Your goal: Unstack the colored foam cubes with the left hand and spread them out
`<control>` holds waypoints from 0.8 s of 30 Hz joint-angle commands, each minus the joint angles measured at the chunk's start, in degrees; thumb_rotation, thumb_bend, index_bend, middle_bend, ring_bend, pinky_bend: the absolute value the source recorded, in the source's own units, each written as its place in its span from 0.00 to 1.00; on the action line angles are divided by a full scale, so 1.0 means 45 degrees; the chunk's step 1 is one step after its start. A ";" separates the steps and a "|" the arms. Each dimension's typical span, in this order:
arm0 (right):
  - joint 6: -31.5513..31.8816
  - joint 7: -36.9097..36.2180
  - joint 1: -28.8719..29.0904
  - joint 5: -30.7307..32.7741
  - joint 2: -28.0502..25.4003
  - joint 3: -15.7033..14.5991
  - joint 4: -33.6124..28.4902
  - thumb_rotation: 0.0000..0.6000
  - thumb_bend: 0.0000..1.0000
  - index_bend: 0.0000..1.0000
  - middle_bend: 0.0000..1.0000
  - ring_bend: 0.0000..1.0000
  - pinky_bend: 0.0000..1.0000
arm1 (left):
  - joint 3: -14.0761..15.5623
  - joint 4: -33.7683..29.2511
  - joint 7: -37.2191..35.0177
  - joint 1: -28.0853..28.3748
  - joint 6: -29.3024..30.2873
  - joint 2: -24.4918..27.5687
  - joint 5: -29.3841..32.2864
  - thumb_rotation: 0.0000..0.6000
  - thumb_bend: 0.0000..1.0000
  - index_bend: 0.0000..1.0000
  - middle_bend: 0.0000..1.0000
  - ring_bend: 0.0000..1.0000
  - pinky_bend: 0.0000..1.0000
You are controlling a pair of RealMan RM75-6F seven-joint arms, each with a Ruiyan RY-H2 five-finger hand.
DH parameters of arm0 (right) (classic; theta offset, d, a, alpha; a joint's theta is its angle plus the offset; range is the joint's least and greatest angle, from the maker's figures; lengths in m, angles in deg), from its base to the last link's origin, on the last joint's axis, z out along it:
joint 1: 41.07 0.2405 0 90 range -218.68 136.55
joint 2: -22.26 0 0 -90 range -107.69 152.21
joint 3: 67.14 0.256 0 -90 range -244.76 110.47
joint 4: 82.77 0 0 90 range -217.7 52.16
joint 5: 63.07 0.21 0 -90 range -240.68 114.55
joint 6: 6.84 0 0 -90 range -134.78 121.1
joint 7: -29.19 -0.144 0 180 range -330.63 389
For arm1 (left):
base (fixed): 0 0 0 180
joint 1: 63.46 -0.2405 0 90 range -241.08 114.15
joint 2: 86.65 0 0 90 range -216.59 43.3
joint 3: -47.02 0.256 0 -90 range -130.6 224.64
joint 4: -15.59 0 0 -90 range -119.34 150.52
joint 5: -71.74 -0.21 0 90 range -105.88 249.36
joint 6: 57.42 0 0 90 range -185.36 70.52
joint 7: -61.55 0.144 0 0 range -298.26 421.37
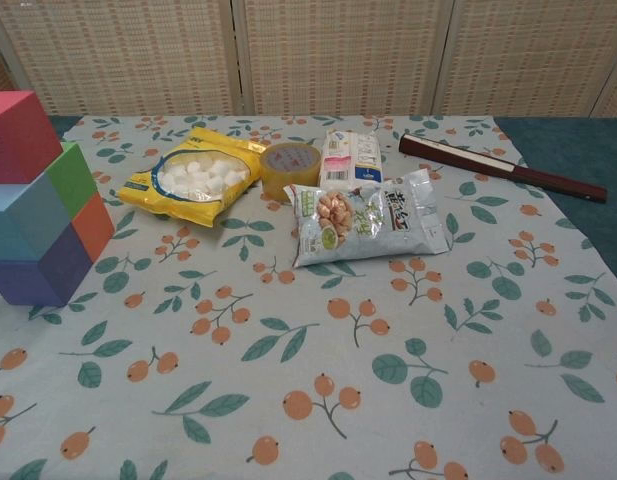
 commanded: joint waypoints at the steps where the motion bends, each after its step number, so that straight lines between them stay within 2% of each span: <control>1: -0.0036 -0.0002 0.0011 0.0012 0.0000 0.0002 -0.0003 1.00 0.13 0.00 0.00 0.00 0.00 | -0.0036 0.0088 -0.0133 0.0085 -0.0127 -0.0075 0.0055 1.00 0.36 0.00 0.00 0.00 0.00; 7: -0.0011 -0.0003 -0.0013 0.0067 -0.0043 0.0038 -0.0105 1.00 0.13 0.00 0.00 0.00 0.00 | -0.0436 0.0362 -0.1615 0.0710 -0.0160 -0.0266 -0.0165 1.00 0.36 0.00 0.00 0.00 0.00; 11: -0.0104 -0.0001 -0.0001 0.0148 -0.0026 0.0059 -0.0054 1.00 0.13 0.00 0.00 0.00 0.00 | -0.0954 -0.0224 -0.2322 0.1471 -0.0655 0.0193 -0.0079 1.00 0.36 0.00 0.00 0.00 0.00; 16: -0.0270 0.0115 0.0044 0.0247 0.0023 0.0105 0.0010 1.00 0.13 0.00 0.00 0.00 0.00 | -0.1355 -0.1374 -0.2552 0.2619 -0.2489 0.0932 0.0439 1.00 0.37 0.00 0.00 0.00 0.00; 19: -0.0357 -0.0070 0.0087 0.0298 0.0024 0.0103 -0.0005 1.00 0.13 0.00 0.00 0.00 0.00 | -0.1496 -0.1830 -0.2362 0.3327 -0.4083 0.1316 0.1124 1.00 0.38 0.00 0.00 0.00 0.00; 24: -0.0511 0.0058 0.0083 0.0592 -0.0110 0.0204 -0.0100 1.00 0.13 0.00 0.00 0.00 0.00 | -0.1923 -0.2029 -0.0987 0.4223 -0.5955 0.1431 0.2576 1.00 0.37 0.00 0.00 0.00 0.00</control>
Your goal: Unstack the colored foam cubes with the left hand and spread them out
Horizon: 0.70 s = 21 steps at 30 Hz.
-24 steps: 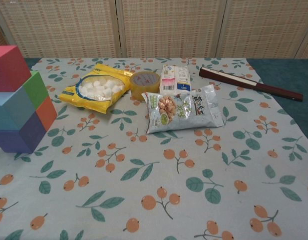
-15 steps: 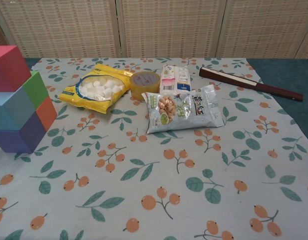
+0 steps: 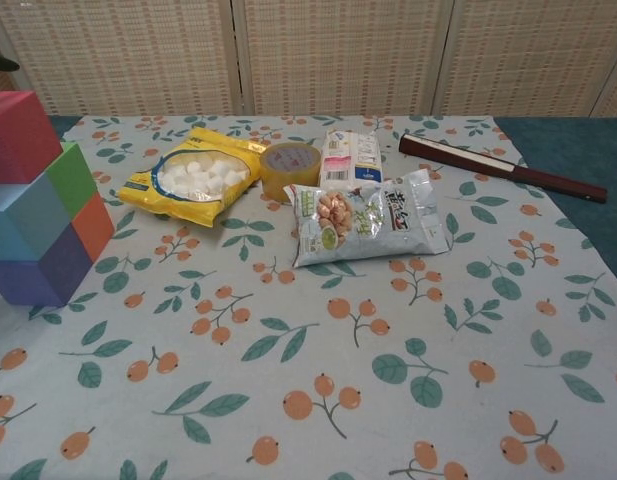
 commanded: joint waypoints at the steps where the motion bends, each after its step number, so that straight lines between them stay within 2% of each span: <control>1: -0.0015 0.0274 -0.0027 0.0196 -0.0055 0.0118 -0.0068 1.00 0.13 0.00 0.00 0.00 0.00 | -0.0456 -0.0446 0.1119 0.0954 -0.1575 0.0279 0.1384 1.00 0.37 0.00 0.00 0.00 0.00; 9: -0.0087 0.0331 -0.0052 0.0315 -0.0153 0.0152 -0.0212 1.00 0.13 0.00 0.00 0.00 0.00 | -0.0556 -0.0328 0.1624 0.1344 -0.2296 0.0211 0.2286 1.00 0.37 0.00 0.00 0.01 0.00; 11: -0.0111 0.0361 -0.0058 0.0346 -0.0183 0.0160 -0.0260 1.00 0.13 0.00 0.00 0.00 0.00 | -0.0562 -0.0296 0.1627 0.1356 -0.2264 0.0199 0.2366 1.00 0.37 0.00 0.00 0.08 0.00; 13: -0.0098 0.0364 -0.0063 0.0350 -0.0187 0.0176 -0.0280 1.00 0.13 0.00 0.00 0.00 0.00 | -0.0554 -0.0257 0.1523 0.1362 -0.2204 0.0177 0.2347 1.00 0.37 0.00 0.02 0.21 0.01; 14: -0.0095 0.0369 -0.0066 0.0353 -0.0183 0.0181 -0.0279 1.00 0.13 0.00 0.00 0.00 0.00 | -0.0546 -0.0241 0.1404 0.1370 -0.2184 0.0170 0.2311 1.00 0.36 0.00 0.08 0.29 0.04; 16: -0.0118 0.0382 -0.0066 0.0354 -0.0178 0.0179 -0.0283 1.00 0.13 0.00 0.00 0.00 0.00 | -0.0514 -0.0193 0.1110 0.1375 -0.2142 0.0165 0.2228 1.00 0.35 0.06 0.27 0.40 0.09; 18: -0.0141 0.0400 -0.0066 0.0363 -0.0170 0.0183 -0.0283 1.00 0.13 0.00 0.00 0.00 0.00 | -0.0489 -0.0093 0.0976 0.1374 -0.1995 0.0131 0.2089 1.00 0.37 0.20 0.50 0.49 0.14; 21: -0.0157 0.0424 -0.0070 0.0368 -0.0164 0.0186 -0.0285 1.00 0.13 0.00 0.00 0.00 0.00 | -0.0480 0.0041 0.0860 0.1330 -0.1681 0.0052 0.1930 1.00 0.40 0.30 0.62 0.57 0.21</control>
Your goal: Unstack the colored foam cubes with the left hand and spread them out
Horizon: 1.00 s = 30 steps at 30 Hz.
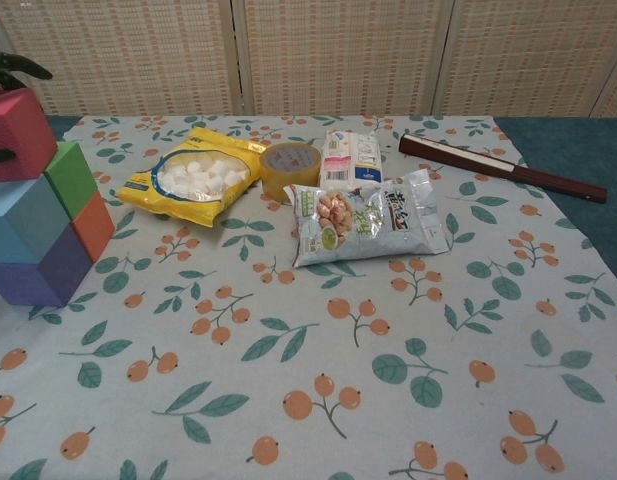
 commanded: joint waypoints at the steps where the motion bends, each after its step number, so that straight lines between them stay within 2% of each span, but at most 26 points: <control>1: -0.0015 0.0017 0.0000 0.0001 0.0007 0.0001 0.0001 1.00 0.13 0.00 0.00 0.00 0.00 | 0.0009 0.0126 -0.0219 -0.0042 0.0329 -0.0081 -0.0197 1.00 0.41 0.32 0.64 0.59 0.23; 6: -0.0108 0.0046 0.0014 0.0022 0.0008 -0.0010 -0.0012 1.00 0.13 0.00 0.00 0.00 0.00 | -0.0051 0.0217 -0.0515 -0.0198 0.1576 -0.0308 -0.0991 1.00 0.41 0.36 0.65 0.61 0.25; 9: -0.0164 0.0043 0.0030 0.0012 0.0033 -0.0025 -0.0019 1.00 0.13 0.00 0.00 0.00 0.00 | 0.0096 -0.0293 -0.1080 -0.0155 0.2017 -0.0358 -0.1733 1.00 0.41 0.36 0.64 0.61 0.24; 11: -0.0225 -0.0003 0.0050 -0.0007 0.0056 -0.0055 -0.0024 1.00 0.13 0.00 0.00 0.00 0.00 | 0.0243 -0.0717 -0.1318 0.0073 0.1945 -0.0407 -0.2263 1.00 0.41 0.36 0.64 0.61 0.22; 14: -0.0267 -0.0108 0.0070 -0.0020 0.0034 -0.0083 -0.0056 1.00 0.13 0.00 0.00 0.00 0.00 | 0.0304 -0.0949 -0.0814 0.0635 0.1498 -0.0753 -0.2789 1.00 0.41 0.36 0.63 0.61 0.18; 20: -0.0145 -0.0241 0.0051 -0.0098 -0.0033 -0.0097 -0.0117 1.00 0.13 0.00 0.00 0.00 0.00 | 0.0265 -0.1220 -0.0297 0.1371 0.0599 -0.1436 -0.2813 1.00 0.41 0.36 0.60 0.59 0.14; 23: -0.0069 -0.0413 0.0048 -0.0192 -0.0134 -0.0144 -0.0168 1.00 0.14 0.00 0.00 0.00 0.00 | 0.0277 -0.1283 -0.0353 0.2079 -0.0452 -0.2449 -0.2534 1.00 0.40 0.36 0.59 0.57 0.10; 25: -0.0107 -0.0702 0.0084 -0.0222 -0.0240 -0.0201 -0.0209 1.00 0.14 0.00 0.00 0.00 0.00 | 0.0496 -0.0526 0.0130 0.2753 -0.1658 -0.3882 -0.2259 1.00 0.40 0.36 0.57 0.56 0.07; 30: -0.0241 -0.1051 0.0162 -0.0213 -0.0367 -0.0257 -0.0204 1.00 0.14 0.00 0.00 0.00 0.00 | 0.0624 0.0744 0.0286 0.3042 -0.1972 -0.5548 -0.1791 1.00 0.39 0.34 0.53 0.53 0.03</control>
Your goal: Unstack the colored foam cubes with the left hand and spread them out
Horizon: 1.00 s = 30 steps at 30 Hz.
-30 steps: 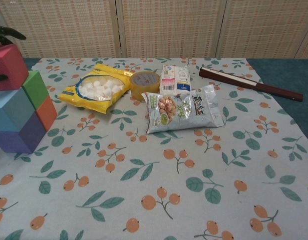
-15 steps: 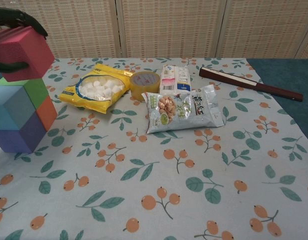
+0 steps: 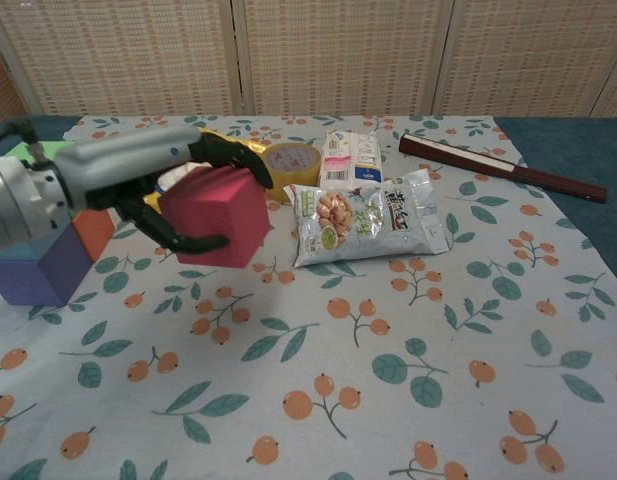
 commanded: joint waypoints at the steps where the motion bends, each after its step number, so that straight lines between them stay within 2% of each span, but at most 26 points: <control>1: -0.0043 -0.0120 0.0028 0.0028 -0.0053 -0.0014 -0.0017 1.00 0.14 0.00 0.00 0.00 0.00 | 0.0244 0.1311 0.0218 0.0552 -0.0519 -0.1588 0.0387 1.00 0.39 0.33 0.52 0.51 0.03; 3: -0.0022 -0.0195 0.0028 0.0024 -0.0103 -0.0018 -0.0041 1.00 0.14 0.00 0.00 0.00 0.00 | 0.0374 0.1777 0.0187 0.0588 -0.0477 -0.1939 0.0341 1.00 0.39 0.31 0.48 0.46 0.02; 5: 0.0041 -0.0217 0.0016 0.0005 -0.0140 -0.0007 -0.0056 1.00 0.14 0.00 0.00 0.00 0.00 | 0.0480 0.2014 0.0262 0.0661 -0.0682 -0.2082 0.0457 1.00 0.38 0.28 0.40 0.36 0.01; 7: 0.0052 -0.0206 0.0009 -0.0010 -0.0155 -0.0015 -0.0061 1.00 0.14 0.00 0.00 0.00 0.00 | 0.0537 0.2093 0.0457 0.0723 -0.0890 -0.2095 0.0606 1.00 0.37 0.20 0.28 0.24 0.01; 10: -0.0006 -0.0189 0.0015 0.0004 -0.0153 -0.0030 -0.0072 1.00 0.14 0.00 0.00 0.00 0.00 | 0.0591 0.1947 0.0884 0.0771 -0.1044 -0.1958 0.0787 1.00 0.35 0.04 0.06 0.06 0.00; 12: -0.0033 -0.0146 0.0020 0.0004 -0.0131 -0.0031 -0.0071 1.00 0.14 0.00 0.00 0.00 0.00 | 0.0623 0.1716 0.1066 0.0729 -0.0953 -0.1800 0.0836 1.00 0.35 0.00 0.00 0.01 0.00; 21: 0.0047 0.0124 -0.0035 -0.0103 -0.0005 -0.0048 -0.0047 1.00 0.14 0.00 0.00 0.00 0.00 | 0.0934 0.0146 0.1660 0.0422 -0.0510 -0.0532 0.0831 1.00 0.35 0.00 0.00 0.00 0.00; 25: 0.0130 0.0099 -0.0063 -0.0194 -0.0048 -0.0092 -0.0086 1.00 0.14 0.00 0.00 0.00 0.00 | 0.1131 -0.0431 0.2229 -0.0289 0.0907 0.0197 0.0426 1.00 0.33 0.00 0.00 0.01 0.00; 30: 0.0035 0.0071 -0.0033 -0.0231 -0.0039 -0.0147 -0.0079 1.00 0.14 0.00 0.00 0.00 0.00 | 0.1499 -0.0532 0.3034 -0.1403 0.2538 0.1262 0.0200 1.00 0.31 0.00 0.04 0.07 0.00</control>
